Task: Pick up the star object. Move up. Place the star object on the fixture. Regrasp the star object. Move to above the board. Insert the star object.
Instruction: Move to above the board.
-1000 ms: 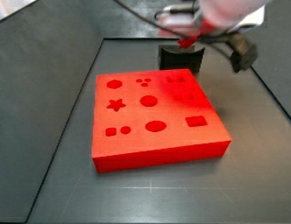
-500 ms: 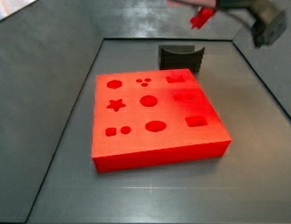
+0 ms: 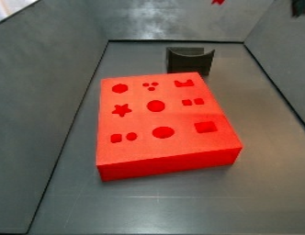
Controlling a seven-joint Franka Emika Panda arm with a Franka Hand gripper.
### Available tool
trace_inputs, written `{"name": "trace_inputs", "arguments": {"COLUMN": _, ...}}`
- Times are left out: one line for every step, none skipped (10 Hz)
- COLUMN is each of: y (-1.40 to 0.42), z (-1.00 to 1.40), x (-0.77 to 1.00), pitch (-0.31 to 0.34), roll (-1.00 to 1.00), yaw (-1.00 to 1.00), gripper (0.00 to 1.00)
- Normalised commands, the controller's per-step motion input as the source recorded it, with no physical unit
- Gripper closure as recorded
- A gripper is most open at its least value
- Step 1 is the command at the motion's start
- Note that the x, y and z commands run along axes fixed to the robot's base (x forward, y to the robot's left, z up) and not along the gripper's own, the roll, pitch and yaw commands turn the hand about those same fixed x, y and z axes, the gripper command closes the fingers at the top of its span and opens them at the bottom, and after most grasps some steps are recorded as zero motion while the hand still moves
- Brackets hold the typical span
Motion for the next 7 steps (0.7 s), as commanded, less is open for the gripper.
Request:
{"name": "trace_inputs", "arguments": {"y": -0.09, "z": 0.66, "x": 0.09, "pitch": 0.228, "roll": -0.01, "yaw": 0.17, "gripper": 1.0}}
{"name": "trace_inputs", "arguments": {"y": -0.05, "z": 0.42, "x": 0.06, "pitch": 0.182, "roll": -0.02, "yaw": 0.2, "gripper": 1.0}}
{"name": "trace_inputs", "arguments": {"y": -0.04, "z": 0.25, "x": 0.04, "pitch": 0.145, "roll": -0.03, "yaw": 0.2, "gripper": 1.0}}
{"name": "trace_inputs", "arguments": {"y": -0.92, "z": 0.31, "x": -1.0, "pitch": 0.041, "roll": -1.0, "yaw": 0.0, "gripper": 1.0}}
{"name": "trace_inputs", "arguments": {"y": -0.92, "z": 0.32, "x": -1.0, "pitch": 0.03, "roll": -1.0, "yaw": -0.01, "gripper": 1.0}}
{"name": "trace_inputs", "arguments": {"y": -0.84, "z": 0.31, "x": -1.0, "pitch": -0.013, "roll": -1.0, "yaw": 0.0, "gripper": 1.0}}
{"name": "trace_inputs", "arguments": {"y": -0.81, "z": 0.28, "x": -1.0, "pitch": -0.03, "roll": -1.0, "yaw": 0.01, "gripper": 1.0}}
